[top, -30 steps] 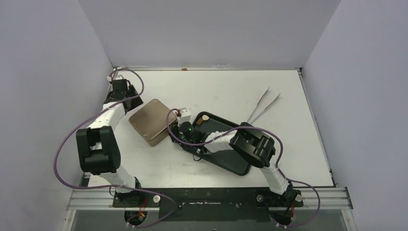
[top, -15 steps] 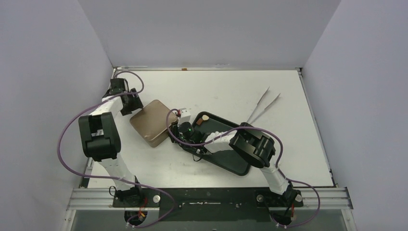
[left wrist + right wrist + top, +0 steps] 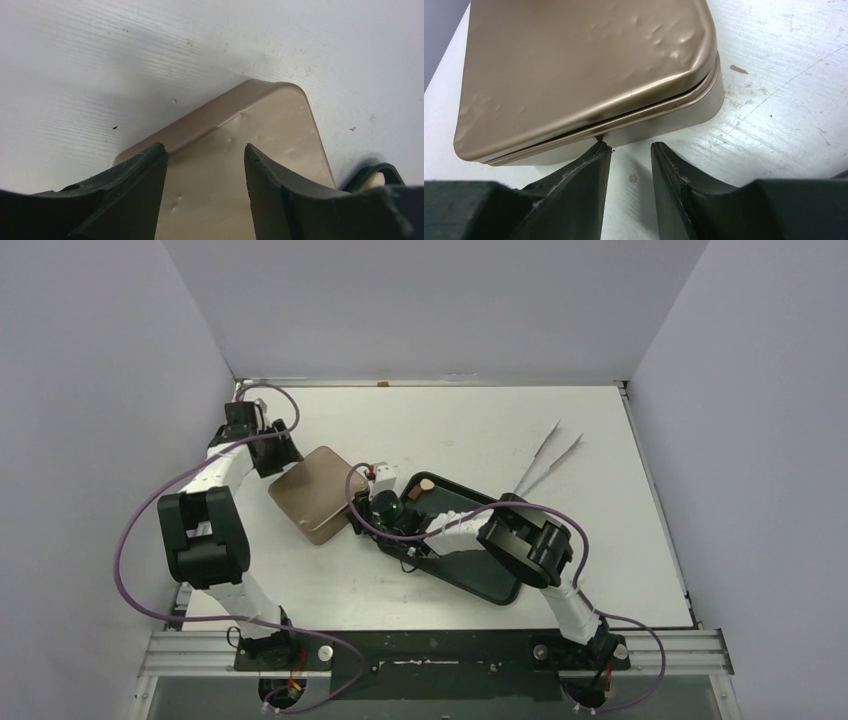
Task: Pack the chocolate
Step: Close the box lid on the packing box.
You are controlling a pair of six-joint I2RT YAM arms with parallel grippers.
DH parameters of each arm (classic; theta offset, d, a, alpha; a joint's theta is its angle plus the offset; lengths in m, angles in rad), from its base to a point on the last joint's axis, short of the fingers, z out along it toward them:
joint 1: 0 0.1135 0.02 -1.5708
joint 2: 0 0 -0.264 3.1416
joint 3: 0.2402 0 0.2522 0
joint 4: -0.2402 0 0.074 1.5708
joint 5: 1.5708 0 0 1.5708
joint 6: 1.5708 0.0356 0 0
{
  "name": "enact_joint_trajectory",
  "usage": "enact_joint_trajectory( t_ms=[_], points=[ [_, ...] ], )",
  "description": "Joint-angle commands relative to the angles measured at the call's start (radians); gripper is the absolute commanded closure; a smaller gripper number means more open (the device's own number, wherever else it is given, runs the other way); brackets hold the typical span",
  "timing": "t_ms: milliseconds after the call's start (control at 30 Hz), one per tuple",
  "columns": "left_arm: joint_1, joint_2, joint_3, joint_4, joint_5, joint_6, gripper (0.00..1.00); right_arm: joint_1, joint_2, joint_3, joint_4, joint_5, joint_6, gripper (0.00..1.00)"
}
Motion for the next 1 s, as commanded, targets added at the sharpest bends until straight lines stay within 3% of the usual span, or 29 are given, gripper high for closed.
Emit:
enact_joint_trajectory(
  t_ms=[0, 200, 267, 433, 567, 700, 967],
  points=[
    [0.006, -0.070, 0.003, 0.057, 0.011, -0.022, 0.44, -0.010, -0.042, 0.027, 0.050, -0.011, 0.013, 0.62],
    [0.029, -0.201, -0.055, 0.100, -0.269, -0.068, 0.35, -0.023, -0.150, -0.020, 0.028, -0.042, 0.038, 0.51],
    [0.051, -0.241, -0.086, 0.118, -0.300, -0.087, 0.33, -0.032, -0.193, -0.043, 0.026, -0.056, 0.045, 0.47],
    [0.167, -0.302, -0.191, 0.174, -0.140, -0.177, 0.32, -0.083, -0.272, -0.067, 0.008, -0.123, 0.058, 0.32],
    [0.189, -0.353, -0.305, 0.265, -0.048, -0.201, 0.32, -0.151, -0.246, -0.005, -0.059, -0.206, 0.043, 0.23],
    [0.188, -0.352, -0.346, 0.288, -0.024, -0.212, 0.33, -0.204, -0.152, 0.147, -0.200, -0.308, 0.015, 0.22],
    [0.187, -0.311, -0.380, 0.316, 0.014, -0.224, 0.41, -0.265, -0.039, 0.257, -0.223, -0.447, 0.017, 0.34]
  ],
)
